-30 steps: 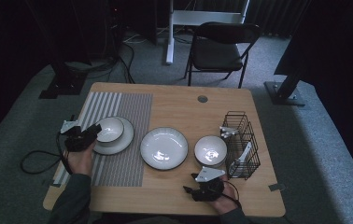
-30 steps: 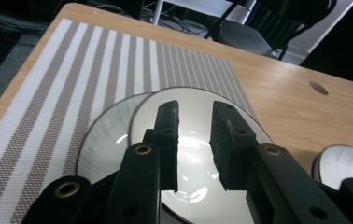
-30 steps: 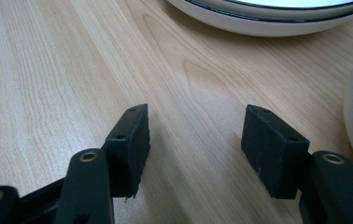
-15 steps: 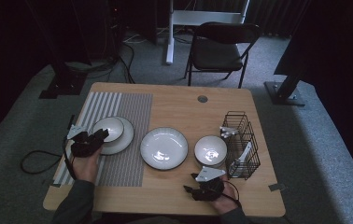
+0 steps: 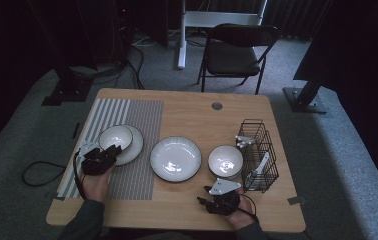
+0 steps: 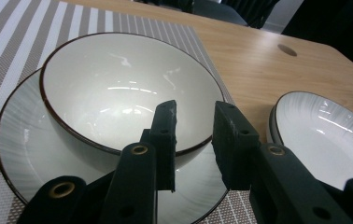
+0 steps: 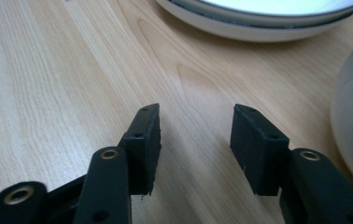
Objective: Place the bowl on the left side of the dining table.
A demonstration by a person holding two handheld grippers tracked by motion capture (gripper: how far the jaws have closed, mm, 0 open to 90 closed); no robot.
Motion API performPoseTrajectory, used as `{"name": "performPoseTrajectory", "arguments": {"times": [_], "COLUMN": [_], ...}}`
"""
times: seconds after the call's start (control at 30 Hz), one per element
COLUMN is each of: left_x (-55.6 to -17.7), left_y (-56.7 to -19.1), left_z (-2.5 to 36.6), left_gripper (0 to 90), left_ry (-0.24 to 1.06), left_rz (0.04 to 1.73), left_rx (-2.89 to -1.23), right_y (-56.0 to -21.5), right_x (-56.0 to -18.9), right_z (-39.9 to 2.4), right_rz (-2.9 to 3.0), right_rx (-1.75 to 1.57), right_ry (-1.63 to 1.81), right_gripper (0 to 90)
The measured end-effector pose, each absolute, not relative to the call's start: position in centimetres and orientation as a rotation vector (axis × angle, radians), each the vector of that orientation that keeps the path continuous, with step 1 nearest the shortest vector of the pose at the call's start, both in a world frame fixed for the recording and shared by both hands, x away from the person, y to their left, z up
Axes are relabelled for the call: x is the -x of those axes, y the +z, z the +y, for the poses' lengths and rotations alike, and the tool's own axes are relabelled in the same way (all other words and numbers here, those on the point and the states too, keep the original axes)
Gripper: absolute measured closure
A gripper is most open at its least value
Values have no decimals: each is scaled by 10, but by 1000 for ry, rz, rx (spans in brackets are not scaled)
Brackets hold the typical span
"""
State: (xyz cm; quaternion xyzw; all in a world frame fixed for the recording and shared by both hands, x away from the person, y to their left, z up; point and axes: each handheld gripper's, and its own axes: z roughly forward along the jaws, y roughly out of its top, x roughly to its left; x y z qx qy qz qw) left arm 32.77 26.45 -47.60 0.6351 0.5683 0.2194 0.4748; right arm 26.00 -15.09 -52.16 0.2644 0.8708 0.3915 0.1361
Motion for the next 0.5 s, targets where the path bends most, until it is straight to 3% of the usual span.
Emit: {"name": "performPoseTrajectory", "arguments": {"times": [0.5], "left_x": [-316], "left_y": [-469], "left_z": [257], "left_gripper": [705], "left_ry": [546], "left_rz": [1336], "left_rx": [-1563], "right_y": [-493], "right_x": [-252], "right_z": [-153], "right_rz": [2435], "right_rx": [-723], "right_ry": [1175], "right_gripper": [542]}}
